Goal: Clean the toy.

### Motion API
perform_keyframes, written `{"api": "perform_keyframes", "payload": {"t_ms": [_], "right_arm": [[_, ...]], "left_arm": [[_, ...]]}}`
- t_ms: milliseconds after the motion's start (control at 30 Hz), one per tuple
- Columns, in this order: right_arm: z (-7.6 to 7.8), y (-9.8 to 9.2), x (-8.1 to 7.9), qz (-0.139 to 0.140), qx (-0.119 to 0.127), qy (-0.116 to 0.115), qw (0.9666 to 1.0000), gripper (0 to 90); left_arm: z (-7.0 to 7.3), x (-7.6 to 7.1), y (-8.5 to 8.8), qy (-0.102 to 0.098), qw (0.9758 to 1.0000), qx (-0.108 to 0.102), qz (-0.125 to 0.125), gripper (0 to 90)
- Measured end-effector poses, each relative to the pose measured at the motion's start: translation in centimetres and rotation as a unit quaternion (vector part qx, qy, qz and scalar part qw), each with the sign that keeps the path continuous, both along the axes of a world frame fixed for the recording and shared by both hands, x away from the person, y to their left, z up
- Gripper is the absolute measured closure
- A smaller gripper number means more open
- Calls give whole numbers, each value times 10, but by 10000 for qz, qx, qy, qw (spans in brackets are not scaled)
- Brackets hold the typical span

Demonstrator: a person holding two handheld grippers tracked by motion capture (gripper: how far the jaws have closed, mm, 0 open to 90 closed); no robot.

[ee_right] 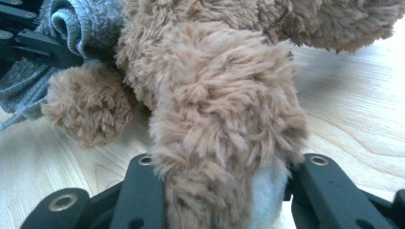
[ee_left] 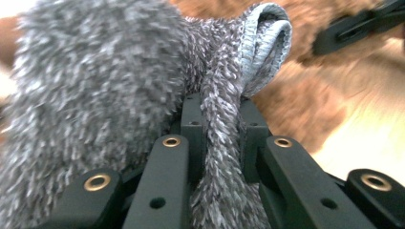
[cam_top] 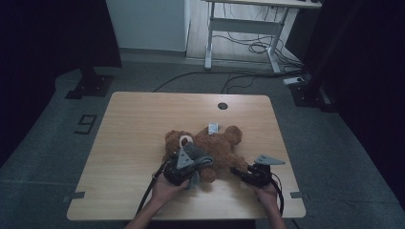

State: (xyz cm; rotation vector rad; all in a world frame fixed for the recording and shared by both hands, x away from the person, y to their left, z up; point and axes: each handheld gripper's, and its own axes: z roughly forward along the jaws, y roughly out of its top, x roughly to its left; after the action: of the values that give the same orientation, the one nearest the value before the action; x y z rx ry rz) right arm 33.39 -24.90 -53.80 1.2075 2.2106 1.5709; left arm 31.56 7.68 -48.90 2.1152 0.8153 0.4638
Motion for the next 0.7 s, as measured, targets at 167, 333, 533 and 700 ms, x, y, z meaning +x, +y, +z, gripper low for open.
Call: {"api": "perform_keyframes", "payload": {"t_ms": [167, 333, 533, 700], "right_arm": [[-1, -2, 0, 9, 17, 24, 10000, 603], [-1, -2, 0, 30, 11, 22, 10000, 602], [-1, -2, 1, 69, 44, 39, 10000, 602], [-1, -2, 1, 86, 50, 48, 9999, 602]], "left_arm": [[-3, -1, 23, 57, 9998, -73, 152, 770], [-4, -6, 52, 46, 9992, -108, 392, 771], [-10, -3, 80, 151, 9974, -101, 692, 771], [-5, -7, 84, 42, 9971, -153, 739, 772]]}}
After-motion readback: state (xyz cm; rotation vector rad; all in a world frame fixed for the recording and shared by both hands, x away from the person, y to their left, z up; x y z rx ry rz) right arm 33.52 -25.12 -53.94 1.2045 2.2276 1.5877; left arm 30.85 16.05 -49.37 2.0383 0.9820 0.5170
